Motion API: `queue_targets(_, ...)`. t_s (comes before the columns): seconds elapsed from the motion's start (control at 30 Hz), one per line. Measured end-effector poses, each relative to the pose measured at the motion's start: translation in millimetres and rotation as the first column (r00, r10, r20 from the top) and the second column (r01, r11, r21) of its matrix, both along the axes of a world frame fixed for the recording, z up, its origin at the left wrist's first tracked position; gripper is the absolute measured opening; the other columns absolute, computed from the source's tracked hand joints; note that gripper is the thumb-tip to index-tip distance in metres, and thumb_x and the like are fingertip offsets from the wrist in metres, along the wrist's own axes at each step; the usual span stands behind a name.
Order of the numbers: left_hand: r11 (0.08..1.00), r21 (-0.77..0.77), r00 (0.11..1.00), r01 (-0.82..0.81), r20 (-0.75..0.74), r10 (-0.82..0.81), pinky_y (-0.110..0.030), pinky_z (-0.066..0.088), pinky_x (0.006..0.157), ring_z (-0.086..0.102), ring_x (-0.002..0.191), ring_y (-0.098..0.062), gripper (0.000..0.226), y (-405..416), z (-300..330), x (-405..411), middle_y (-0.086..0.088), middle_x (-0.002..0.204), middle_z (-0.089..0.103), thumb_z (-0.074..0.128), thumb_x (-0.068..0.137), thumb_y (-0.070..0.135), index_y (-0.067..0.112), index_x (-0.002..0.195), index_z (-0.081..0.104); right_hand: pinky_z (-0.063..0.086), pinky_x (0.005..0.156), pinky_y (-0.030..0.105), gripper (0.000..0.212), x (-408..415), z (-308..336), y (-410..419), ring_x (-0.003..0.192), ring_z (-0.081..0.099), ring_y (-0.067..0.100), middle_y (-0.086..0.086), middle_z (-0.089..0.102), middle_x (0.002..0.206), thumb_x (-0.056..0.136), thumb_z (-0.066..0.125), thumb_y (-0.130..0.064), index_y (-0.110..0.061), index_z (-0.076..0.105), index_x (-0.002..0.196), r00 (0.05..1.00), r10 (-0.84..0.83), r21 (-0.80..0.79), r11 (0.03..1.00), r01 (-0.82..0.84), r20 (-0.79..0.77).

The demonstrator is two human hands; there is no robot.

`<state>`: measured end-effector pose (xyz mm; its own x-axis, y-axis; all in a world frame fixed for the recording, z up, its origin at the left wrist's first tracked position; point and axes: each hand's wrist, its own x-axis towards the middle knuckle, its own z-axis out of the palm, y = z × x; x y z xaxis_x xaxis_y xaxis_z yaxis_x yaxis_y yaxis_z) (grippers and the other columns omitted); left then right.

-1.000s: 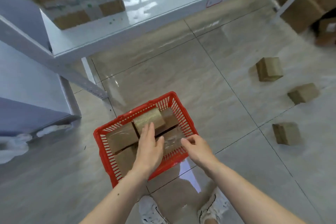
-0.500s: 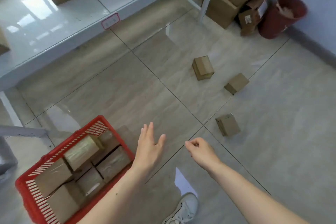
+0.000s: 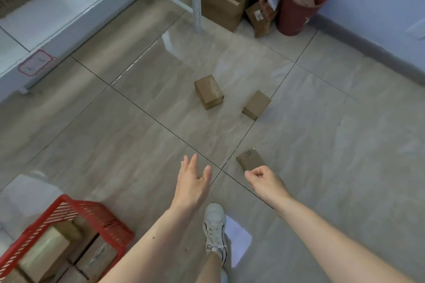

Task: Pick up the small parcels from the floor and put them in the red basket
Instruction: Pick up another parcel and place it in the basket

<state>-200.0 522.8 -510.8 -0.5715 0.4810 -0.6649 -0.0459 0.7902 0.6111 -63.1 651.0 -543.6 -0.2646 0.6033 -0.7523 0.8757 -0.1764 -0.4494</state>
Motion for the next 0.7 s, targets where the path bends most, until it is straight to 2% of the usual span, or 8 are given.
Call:
queue_targets(0.23,0.998,-0.013,0.997,0.066,0.032,-0.065,-0.03,0.009,0.12,0.001,0.151,-0.012,0.058,82.5,-31.2,-4.4,-0.001,0.164,0.002,0.041,0.1,0.037,0.017,0.153,0.025,0.047,0.086,0.034,0.031,-7.7,-37.0,80.5,0.103,0.061,0.026,0.006,0.067,0.102,0.092,0.053,-0.038,-0.012,0.058,0.107,0.994,-0.1,0.003,0.995,0.1,0.038)
queue_targets(0.37,0.996,-0.037,0.995,0.087,0.058,-0.084,-0.035,0.014,0.121,0.006,0.151,-0.013,0.058,117.5,-55.9,-1.4,0.001,0.164,0.002,0.042,0.1,0.037,0.017,0.152,0.027,0.044,0.084,0.031,0.031,-3.2,-61.5,114.9,0.104,0.058,0.026,0.006,0.064,0.104,0.094,0.053,-0.036,-0.009,0.056,0.109,0.991,-0.118,0.007,0.993,0.118,0.062)
queue_targets(0.53,0.993,-0.054,0.991,0.105,0.094,-0.1,-0.032,0.016,0.12,0.009,0.15,-0.014,0.057,148.6,-101.9,9.7,0.001,0.164,0.002,0.042,0.1,0.038,0.017,0.151,0.029,0.041,0.095,0.033,0.043,12.0,-109.2,148.4,0.118,0.054,0.028,0.012,0.058,0.128,0.093,0.054,-0.037,-0.007,0.051,0.124,0.984,-0.132,-0.002,0.991,0.134,0.118)
queue_targets(0.7,0.99,-0.102,0.986,0.095,0.144,-0.079,-0.028,0.018,0.117,0.012,0.15,-0.016,0.057,172.3,-169.4,23.3,-0.003,0.164,0.001,0.042,0.1,0.037,0.016,0.151,0.028,0.042,0.097,0.034,0.049,31.9,-172.1,167.7,0.12,0.053,0.029,0.015,0.054,0.133,0.093,0.052,-0.041,-0.009,0.047,0.129,0.98,-0.085,-0.065,0.993,0.099,0.181)
